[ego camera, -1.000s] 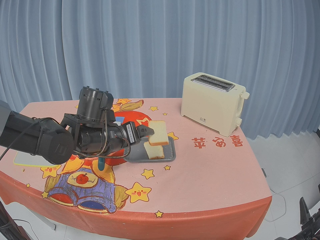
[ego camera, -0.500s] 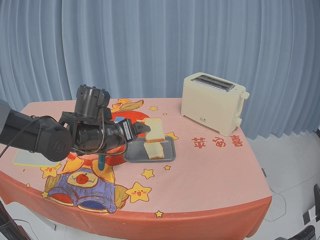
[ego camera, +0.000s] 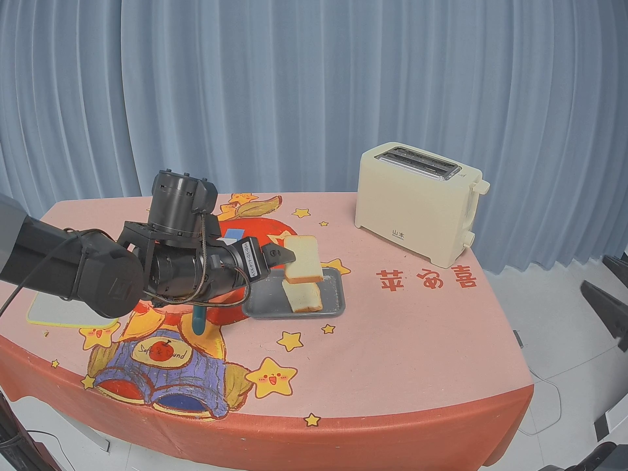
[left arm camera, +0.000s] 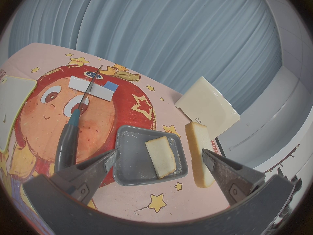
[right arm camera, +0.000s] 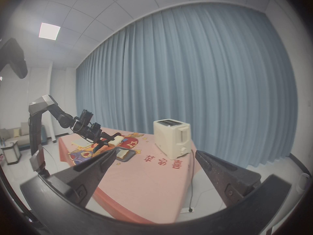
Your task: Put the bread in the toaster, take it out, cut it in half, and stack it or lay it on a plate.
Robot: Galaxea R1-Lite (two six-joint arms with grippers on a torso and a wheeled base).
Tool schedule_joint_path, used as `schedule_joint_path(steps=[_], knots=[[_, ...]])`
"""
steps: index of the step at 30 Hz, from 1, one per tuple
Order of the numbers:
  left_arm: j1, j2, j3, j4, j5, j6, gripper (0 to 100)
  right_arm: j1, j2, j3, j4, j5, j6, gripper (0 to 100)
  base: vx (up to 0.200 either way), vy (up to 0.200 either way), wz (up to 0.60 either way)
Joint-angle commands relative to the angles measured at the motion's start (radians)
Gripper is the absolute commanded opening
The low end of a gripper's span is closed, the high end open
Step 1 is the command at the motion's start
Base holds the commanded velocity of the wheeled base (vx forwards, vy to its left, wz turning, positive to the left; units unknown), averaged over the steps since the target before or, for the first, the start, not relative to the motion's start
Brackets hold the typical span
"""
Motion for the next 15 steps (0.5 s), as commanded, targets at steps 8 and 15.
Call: schedule_joint_path(steps=[8,15], knots=[[0.000,0.036,-0.002,-0.003,-0.004,0.000,100,0.391,0.714,-0.350,-0.141,-0.035,-0.003,0,0.000,0.000,0.00],[-0.003,0.046,-0.004,-0.003,-0.003,0.002,100,0.491,0.876,-0.482,-0.136,-0.078,-0.002,0,0.000,0.000,0.00]])
